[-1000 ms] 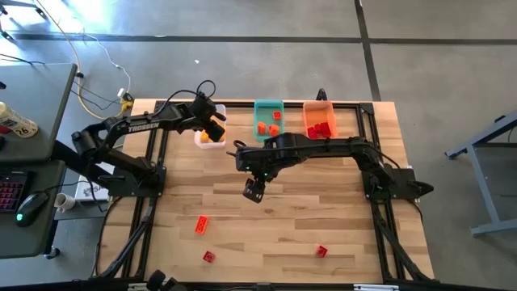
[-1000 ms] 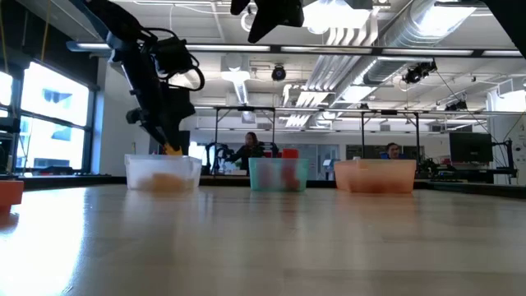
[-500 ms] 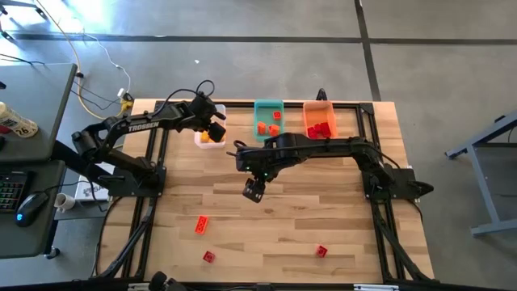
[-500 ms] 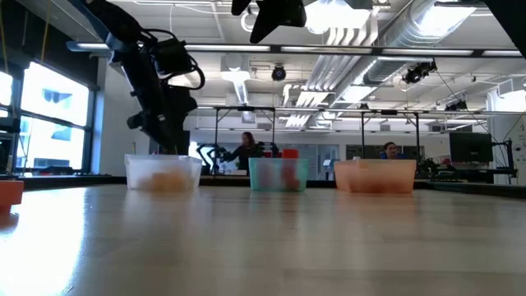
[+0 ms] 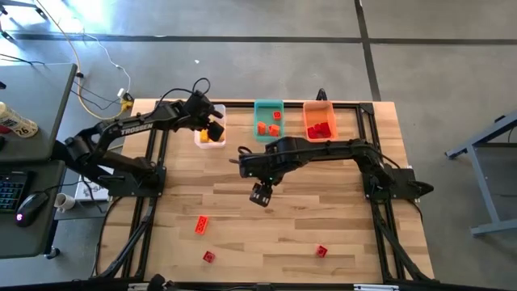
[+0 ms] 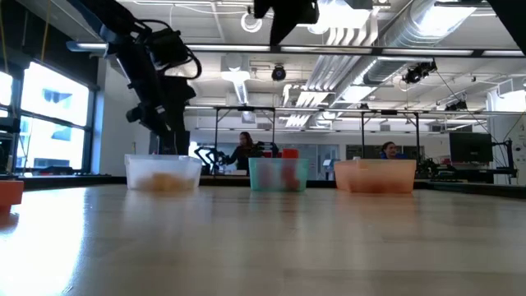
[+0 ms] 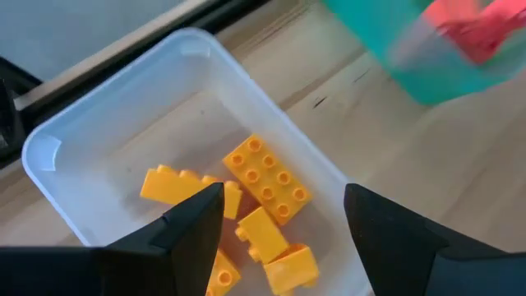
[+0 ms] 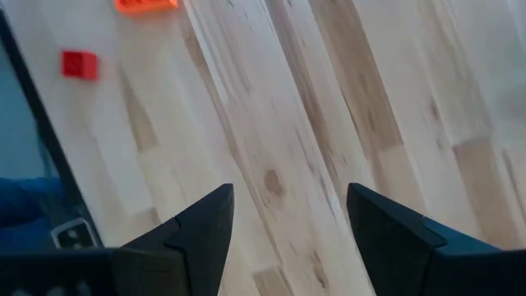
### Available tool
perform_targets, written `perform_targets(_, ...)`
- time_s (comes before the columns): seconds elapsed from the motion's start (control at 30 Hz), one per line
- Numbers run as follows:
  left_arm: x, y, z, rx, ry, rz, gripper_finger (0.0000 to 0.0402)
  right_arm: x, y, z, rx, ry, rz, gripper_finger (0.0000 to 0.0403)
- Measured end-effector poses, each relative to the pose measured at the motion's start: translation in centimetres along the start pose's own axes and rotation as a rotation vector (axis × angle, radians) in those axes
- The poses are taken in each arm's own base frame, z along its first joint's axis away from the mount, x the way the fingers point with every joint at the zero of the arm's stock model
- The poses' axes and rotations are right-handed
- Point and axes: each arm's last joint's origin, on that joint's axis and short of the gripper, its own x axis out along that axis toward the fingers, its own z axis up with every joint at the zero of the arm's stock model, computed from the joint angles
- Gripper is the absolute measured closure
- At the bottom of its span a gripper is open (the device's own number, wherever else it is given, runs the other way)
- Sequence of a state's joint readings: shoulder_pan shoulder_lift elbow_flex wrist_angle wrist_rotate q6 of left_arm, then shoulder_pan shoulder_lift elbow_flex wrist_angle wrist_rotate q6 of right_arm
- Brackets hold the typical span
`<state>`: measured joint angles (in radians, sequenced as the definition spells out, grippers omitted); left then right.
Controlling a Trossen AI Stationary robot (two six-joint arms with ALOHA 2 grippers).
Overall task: Sort & place blocks by color
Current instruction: Put the red game piece into the orange bin
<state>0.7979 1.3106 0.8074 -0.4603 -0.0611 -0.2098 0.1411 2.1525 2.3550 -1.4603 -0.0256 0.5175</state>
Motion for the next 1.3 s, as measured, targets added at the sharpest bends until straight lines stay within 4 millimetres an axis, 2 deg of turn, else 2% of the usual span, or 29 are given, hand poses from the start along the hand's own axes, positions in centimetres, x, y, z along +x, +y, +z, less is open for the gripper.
perform_targets(0.27,-3.4,-0.5,-0.3,-0.087,-0.051,-0.122,0.0165,0.2,1.8,-2.0,-0.057,0.039,-0.098,0.0178)
perform_targets(0.5,-5.6,-2.5,-1.1,-0.104,-0.087,-0.193,0.0165,3.3,3.1,-4.5,-0.095,0.169,-0.177,0.0178)
perform_targets(0.63,-6.0,-3.7,-1.5,-0.098,-0.079,-0.234,0.0165,5.0,3.8,-5.9,-0.093,0.253,-0.177,0.0178)
perform_targets(0.77,-6.2,-4.8,-2.0,-0.098,-0.063,-0.266,0.0165,5.9,4.5,-6.9,-0.089,0.3,-0.16,0.0178)
perform_targets(0.97,-6.6,-6.3,-3.1,-0.078,-0.023,-0.264,0.0165,6.1,5.6,-8.0,-0.104,0.325,-0.136,0.0178)
perform_targets(1.3,-7.8,-9.1,-6.5,-0.022,0.128,-0.275,0.0165,5.9,7.6,-9.9,-0.152,0.334,-0.124,0.0178)
